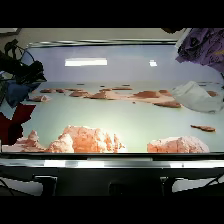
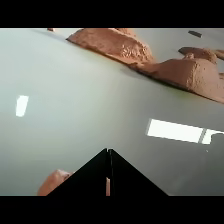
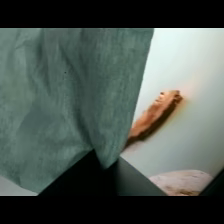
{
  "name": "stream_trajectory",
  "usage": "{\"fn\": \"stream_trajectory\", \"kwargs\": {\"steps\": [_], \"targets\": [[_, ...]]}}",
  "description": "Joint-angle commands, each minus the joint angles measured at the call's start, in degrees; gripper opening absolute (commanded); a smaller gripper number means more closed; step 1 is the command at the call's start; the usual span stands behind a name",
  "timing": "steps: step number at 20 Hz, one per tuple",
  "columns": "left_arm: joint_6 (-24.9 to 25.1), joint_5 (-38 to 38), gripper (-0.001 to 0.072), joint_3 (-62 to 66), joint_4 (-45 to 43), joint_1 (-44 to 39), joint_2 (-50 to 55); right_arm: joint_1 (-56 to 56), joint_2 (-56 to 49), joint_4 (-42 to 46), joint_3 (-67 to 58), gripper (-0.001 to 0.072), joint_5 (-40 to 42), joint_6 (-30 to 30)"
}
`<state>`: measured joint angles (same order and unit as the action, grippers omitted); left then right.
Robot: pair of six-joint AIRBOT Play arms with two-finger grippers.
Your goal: Fold the clothes and pants, and hang the long-sleeved shirts on hangers.
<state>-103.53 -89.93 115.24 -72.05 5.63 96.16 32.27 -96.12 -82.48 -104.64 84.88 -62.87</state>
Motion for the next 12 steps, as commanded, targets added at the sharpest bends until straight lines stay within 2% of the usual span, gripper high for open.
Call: {"fn": "stream_trajectory", "kwargs": {"steps": [1,4,9,12], "targets": [[0.0,-0.3,0.0019,0.0,0.0,0.0,0.0,0.1,4.5,9.9,9.4,0.004,1.8,2.4],[0.0,-0.7,0.0019,0.0,0.0,-0.2,0.0,0.1,9.7,14.5,19.6,0.004,0.6,5.7],[0.0,-0.7,0.0019,0.0,0.0,-0.9,0.0,0.1,19.8,16.6,36.5,0.004,-4.2,11.4],[0.0,-0.7,0.0018,0.0,0.0,-1.3,0.0,0.1,23.8,18.4,43.8,0.004,-4.4,13.9]]}}
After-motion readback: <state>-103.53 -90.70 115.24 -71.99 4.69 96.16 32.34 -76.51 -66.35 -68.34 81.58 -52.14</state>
